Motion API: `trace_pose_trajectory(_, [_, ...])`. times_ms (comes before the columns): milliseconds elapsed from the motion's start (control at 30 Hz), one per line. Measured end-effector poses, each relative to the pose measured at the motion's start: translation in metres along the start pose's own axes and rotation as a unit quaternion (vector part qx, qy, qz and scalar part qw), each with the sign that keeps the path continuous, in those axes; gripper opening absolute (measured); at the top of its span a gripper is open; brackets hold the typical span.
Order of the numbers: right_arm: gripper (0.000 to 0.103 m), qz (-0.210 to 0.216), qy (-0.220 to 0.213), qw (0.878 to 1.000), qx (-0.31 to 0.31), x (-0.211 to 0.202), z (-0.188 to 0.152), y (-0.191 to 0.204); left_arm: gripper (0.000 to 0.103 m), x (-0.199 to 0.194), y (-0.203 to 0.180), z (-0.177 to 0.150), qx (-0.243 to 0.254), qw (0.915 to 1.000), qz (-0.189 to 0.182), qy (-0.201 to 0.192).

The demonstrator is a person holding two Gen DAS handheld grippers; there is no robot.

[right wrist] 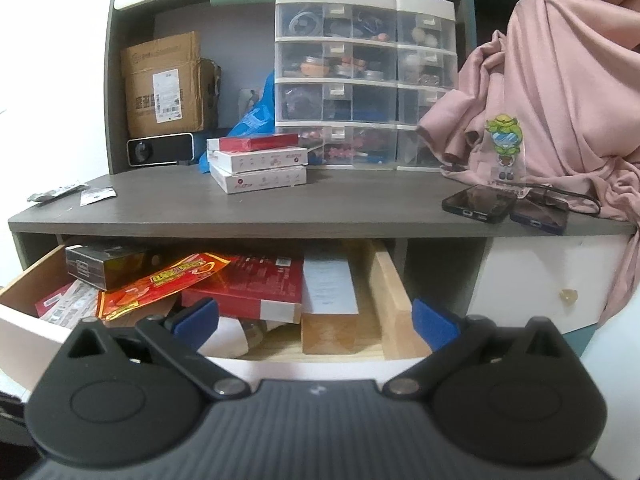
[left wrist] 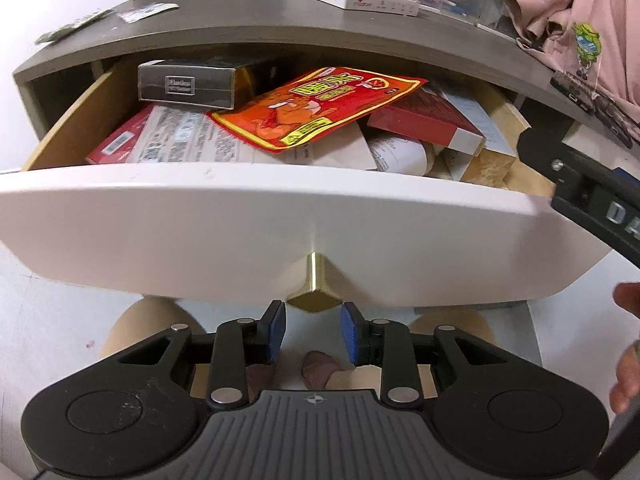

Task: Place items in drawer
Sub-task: 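Open the left gripper and back it away from the drawer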

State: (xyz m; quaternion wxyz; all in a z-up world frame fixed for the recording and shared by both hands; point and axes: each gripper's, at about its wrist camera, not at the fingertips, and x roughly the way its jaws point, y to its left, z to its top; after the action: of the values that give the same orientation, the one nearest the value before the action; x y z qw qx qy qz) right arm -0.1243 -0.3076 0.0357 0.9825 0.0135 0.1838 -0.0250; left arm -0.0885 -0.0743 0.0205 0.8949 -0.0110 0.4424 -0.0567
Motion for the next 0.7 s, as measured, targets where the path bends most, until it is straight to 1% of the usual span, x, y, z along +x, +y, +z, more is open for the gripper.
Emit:
trace_pose_trajectory(67, [0.103,0.002,0.001,1.0,-0.001,0.002,0.0,0.003,0.036,-0.007,0.003,-0.003,0.014,0.9999,-0.001,-0.006])
trace_pose_trajectory(100, [0.103,0.003,0.001,1.0,-0.003,0.003,0.001,0.004,0.045,-0.01,0.005,-0.004,0.021,0.9997,-0.002,-0.009])
trace_pose_trajectory(133, [0.103,0.004,0.0,1.0,-0.004,0.003,0.001,0.005,0.068,-0.015,0.008,-0.005,0.026,0.9995,-0.005,-0.014])
trace_pose_trajectory(167, [0.103,0.004,0.0,1.0,-0.004,0.004,0.002,0.005,0.078,-0.022,0.012,-0.007,0.03,0.9993,-0.01,-0.021])
trace_pose_trajectory(200, [0.103,0.004,0.0,1.0,-0.006,0.005,0.002,0.005,0.092,-0.03,0.016,-0.008,0.033,0.9989,-0.014,-0.031])
trace_pose_trajectory(233, [0.103,0.004,0.0,1.0,-0.007,0.005,0.003,0.006,0.096,-0.039,0.02,-0.009,0.036,0.9982,-0.015,-0.045])
trace_pose_trajectory(267, [0.103,0.003,0.0,1.0,-0.009,0.006,0.004,0.006,0.098,-0.048,0.023,-0.009,0.04,0.9973,-0.015,-0.059])
trace_pose_trajectory(300, [0.103,0.003,0.0,1.0,-0.01,0.007,0.004,0.007,0.102,-0.057,0.027,-0.008,0.046,0.9962,-0.012,-0.074])
trace_pose_trajectory(333, [0.103,0.002,0.0,1.0,-0.011,0.008,0.005,0.007,0.103,-0.066,0.031,-0.006,0.049,0.9949,-0.009,-0.088])
trace_pose_trajectory(433, [0.103,0.0,0.0,1.0,-0.016,0.011,0.007,0.008,0.103,-0.087,0.041,0.005,0.049,0.9899,-0.001,-0.133])
trace_pose_trajectory(533, [0.103,0.002,0.007,1.0,-0.016,0.016,0.009,0.01,0.103,-0.091,0.051,0.022,0.05,0.9851,0.028,-0.162])
trace_pose_trajectory(567, [0.103,0.003,0.01,1.0,-0.016,0.018,0.008,0.011,0.103,-0.089,0.054,0.028,0.047,0.9842,0.037,-0.166])
trace_pose_trajectory(633, [0.103,0.004,0.017,1.0,-0.017,0.021,0.007,0.012,0.103,-0.078,0.062,0.041,0.031,0.9851,0.051,-0.161])
trace_pose_trajectory(700, [0.103,0.006,0.023,1.0,-0.017,0.024,0.005,0.013,0.103,-0.063,0.07,0.052,0.015,0.9864,0.056,-0.154])
